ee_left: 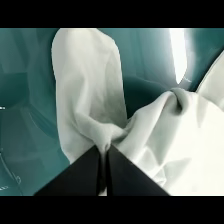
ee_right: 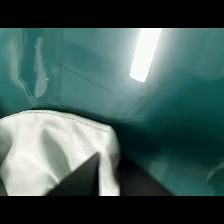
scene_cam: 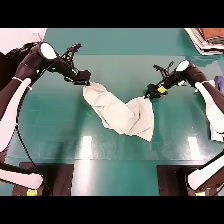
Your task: Fold the shirts.
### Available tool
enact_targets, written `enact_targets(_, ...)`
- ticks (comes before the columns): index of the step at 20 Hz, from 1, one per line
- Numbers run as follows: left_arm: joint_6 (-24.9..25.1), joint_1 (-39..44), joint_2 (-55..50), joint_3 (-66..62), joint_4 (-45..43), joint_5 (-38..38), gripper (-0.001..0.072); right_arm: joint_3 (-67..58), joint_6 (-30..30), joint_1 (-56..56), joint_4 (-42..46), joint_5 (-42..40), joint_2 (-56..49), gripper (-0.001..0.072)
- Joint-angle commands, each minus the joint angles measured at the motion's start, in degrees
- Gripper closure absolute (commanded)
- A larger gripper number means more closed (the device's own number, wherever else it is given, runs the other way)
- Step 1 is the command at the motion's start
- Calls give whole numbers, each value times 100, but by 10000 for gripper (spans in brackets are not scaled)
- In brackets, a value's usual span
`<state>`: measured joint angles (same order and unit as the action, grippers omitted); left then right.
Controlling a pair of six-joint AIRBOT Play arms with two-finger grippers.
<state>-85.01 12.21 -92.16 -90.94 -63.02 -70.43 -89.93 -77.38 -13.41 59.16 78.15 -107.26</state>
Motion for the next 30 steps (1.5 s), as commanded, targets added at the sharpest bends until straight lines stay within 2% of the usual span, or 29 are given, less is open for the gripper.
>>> enact_targets(1,0,-4,28,-7,-13,-90,680,-90,118,-111,42,-26,-85,696)
enact_targets(4,-83,-7,490,-9,-546,94,681,-92,247,0,57,-240,400,697)
enact_targets(8,-323,-7,1880,-9,-1576,494,680,-446,245,404,50,-605,1777,697)
enact_targets(14,-376,-4,4144,-9,-1585,1399,680,-1998,247,800,59,-660,3370,698)
enact_targets(20,-527,-4,5298,-101,-1460,1996,681,-2376,247,1178,103,-621,4618,697)
enact_targets(26,-516,-4,5219,-1292,-1478,1563,681,-2374,243,1764,94,-586,5305,699)
enact_targets(27,-518,-4,5121,-1292,-1506,1300,681,-2376,240,1762,90,-540,5252,699)
enact_targets(30,-525,-4,4308,-1250,-1449,-214,680,-2374,4,1755,48,-20,4688,699)
